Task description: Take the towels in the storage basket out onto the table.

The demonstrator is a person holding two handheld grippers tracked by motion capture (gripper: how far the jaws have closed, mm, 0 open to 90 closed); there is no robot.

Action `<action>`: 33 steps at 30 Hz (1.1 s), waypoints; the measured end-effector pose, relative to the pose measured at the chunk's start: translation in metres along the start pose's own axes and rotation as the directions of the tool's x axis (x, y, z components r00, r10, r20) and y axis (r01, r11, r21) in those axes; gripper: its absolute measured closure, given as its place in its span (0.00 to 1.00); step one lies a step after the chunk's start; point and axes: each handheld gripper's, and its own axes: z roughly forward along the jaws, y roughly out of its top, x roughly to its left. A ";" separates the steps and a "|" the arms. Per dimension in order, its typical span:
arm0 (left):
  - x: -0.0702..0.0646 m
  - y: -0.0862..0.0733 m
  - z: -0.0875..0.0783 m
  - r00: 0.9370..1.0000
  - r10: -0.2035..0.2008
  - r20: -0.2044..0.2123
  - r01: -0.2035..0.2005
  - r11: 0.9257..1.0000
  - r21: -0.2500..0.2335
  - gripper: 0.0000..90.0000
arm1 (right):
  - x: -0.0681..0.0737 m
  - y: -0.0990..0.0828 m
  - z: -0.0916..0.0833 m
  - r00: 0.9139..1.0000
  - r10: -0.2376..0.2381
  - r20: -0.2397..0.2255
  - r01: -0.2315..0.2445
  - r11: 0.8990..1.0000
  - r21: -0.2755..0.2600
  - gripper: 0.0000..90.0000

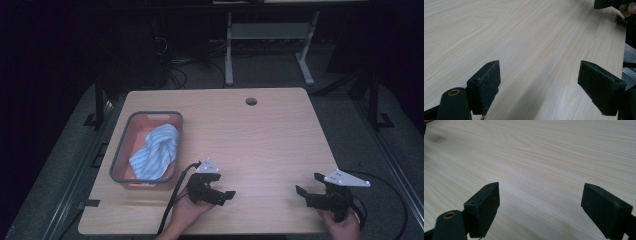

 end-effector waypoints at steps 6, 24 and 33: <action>0.000 0.006 -0.002 1.000 -0.003 0.010 0.003 1.000 -0.014 0.20 | 0.004 0.001 0.002 1.000 -0.006 -0.007 0.006 1.000 0.006 0.16; -0.008 0.029 -0.012 0.999 0.030 0.026 -0.029 0.999 -0.014 0.20 | 0.006 0.002 -0.002 1.000 -0.014 0.000 0.014 1.000 -0.007 0.16; -0.005 0.051 -0.012 0.999 0.014 0.051 -0.014 1.000 -0.010 0.23 | 0.006 0.001 -0.004 1.000 -0.016 0.003 0.016 1.000 -0.016 0.16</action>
